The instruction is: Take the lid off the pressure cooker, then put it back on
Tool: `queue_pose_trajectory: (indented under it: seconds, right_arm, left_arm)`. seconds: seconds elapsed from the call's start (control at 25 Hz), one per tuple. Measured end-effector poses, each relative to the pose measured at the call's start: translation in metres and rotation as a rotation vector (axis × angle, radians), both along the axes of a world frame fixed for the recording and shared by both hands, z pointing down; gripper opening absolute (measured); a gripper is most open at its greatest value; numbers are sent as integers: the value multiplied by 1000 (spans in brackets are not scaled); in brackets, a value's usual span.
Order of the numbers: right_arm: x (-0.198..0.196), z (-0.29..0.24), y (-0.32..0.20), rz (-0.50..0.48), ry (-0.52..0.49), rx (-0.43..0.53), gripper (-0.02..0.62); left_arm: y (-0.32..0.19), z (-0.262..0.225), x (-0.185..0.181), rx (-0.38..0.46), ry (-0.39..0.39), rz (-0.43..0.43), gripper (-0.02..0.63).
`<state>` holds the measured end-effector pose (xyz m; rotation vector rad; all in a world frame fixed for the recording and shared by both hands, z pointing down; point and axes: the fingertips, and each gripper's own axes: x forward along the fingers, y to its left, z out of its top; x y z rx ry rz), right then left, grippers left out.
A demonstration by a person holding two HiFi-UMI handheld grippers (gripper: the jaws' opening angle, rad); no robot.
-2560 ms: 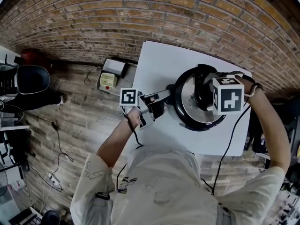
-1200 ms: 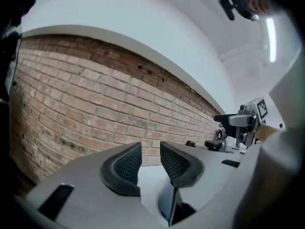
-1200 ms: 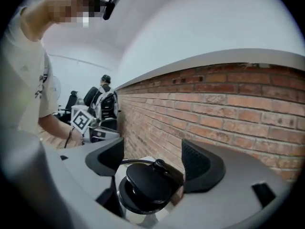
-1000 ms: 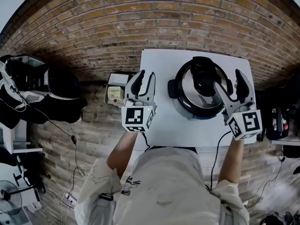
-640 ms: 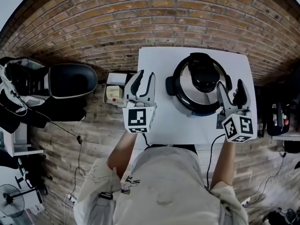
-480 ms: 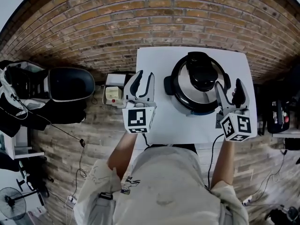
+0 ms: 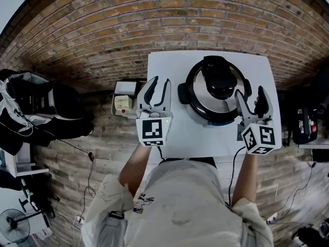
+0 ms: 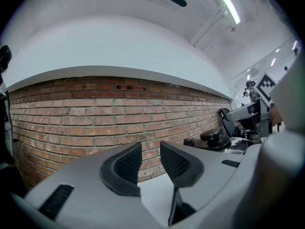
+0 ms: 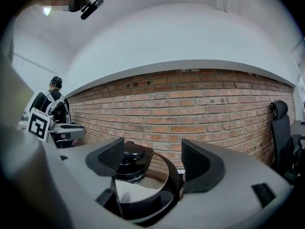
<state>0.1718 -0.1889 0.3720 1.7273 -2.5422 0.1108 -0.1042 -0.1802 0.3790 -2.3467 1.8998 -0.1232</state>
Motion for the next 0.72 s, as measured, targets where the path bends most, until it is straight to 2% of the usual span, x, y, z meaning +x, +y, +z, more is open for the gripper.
queue_pose_trajectory:
  seconds: [0.16,0.36,0.44,0.52,0.56,0.72]
  right_arm:
    - [-2,1,2,0,15,2,356]
    - [1,-1,4,25,21,24,224]
    - [2,-2,5,41,19,34,167]
    - [3,-2,4,56,24,36,88]
    - [4,-1,4,64,32,35,25]
    - [4,0,4,72,47,35,17]
  left_arm:
    - [1,0,1,-2,-3,3,117]
    - [0,2,4,-8,-6,10,35]
    - [0,3,5,-15,4,25,21]
    - [1,4,6,-23,17,41,15]
    - [1,5,6,-27,19,47,15]
    - [0,6,6,-30,15,48,15]
